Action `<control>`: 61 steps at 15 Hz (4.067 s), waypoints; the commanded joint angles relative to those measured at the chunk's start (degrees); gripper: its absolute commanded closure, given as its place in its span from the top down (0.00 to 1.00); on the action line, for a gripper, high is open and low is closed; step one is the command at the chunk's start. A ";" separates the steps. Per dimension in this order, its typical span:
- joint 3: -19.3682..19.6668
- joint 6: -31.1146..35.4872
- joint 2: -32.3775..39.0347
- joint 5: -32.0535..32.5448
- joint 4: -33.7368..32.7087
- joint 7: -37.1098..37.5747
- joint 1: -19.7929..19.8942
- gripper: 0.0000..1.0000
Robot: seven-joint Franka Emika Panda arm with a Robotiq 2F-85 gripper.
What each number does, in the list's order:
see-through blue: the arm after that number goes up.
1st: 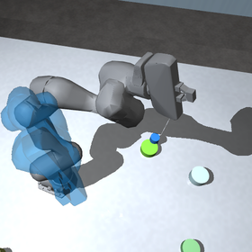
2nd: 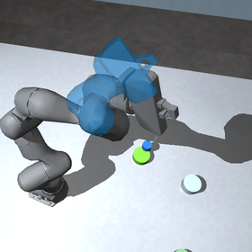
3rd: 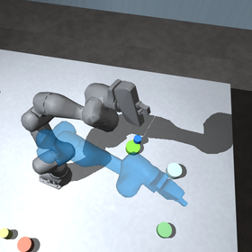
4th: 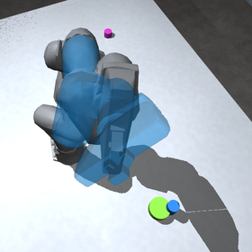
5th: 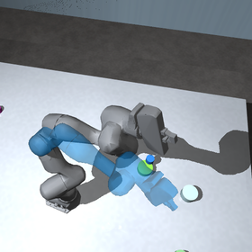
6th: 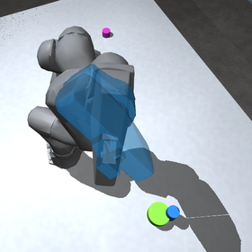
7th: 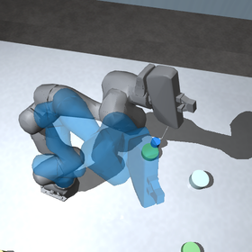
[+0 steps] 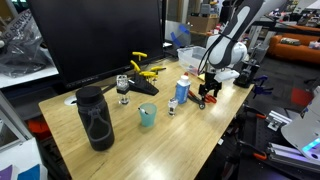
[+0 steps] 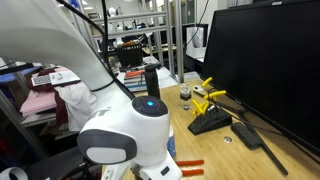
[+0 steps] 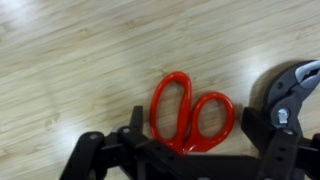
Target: Put the scissors into the box.
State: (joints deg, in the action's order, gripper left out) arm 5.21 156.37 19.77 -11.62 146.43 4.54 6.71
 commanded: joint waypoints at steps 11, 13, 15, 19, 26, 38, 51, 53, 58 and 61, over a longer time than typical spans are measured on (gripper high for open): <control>-1.51 -0.02 1.09 -2.00 -0.75 -2.15 2.24 0.55; -1.53 -0.06 1.12 -2.21 -0.74 -2.22 2.51 0.55; -1.47 0.06 0.95 -2.25 -0.60 -2.31 2.62 0.55; -1.49 1.40 -1.38 -1.77 0.72 -2.75 2.30 0.55; -2.88 4.27 -7.46 -2.56 3.95 -4.73 2.24 0.55; -2.25 5.14 -16.59 -1.88 5.50 -7.14 0.68 0.55; 4.12 5.49 -21.74 6.41 0.07 -3.75 2.86 0.55; 5.31 6.23 -21.36 6.86 -1.08 -3.11 3.61 0.55; 8.52 9.53 -20.26 3.27 -2.72 -2.35 6.01 0.55; 10.38 10.57 -18.36 -0.40 -4.37 -3.01 6.80 0.55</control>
State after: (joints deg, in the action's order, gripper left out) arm 14.98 165.46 -0.85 -8.65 144.00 1.44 13.03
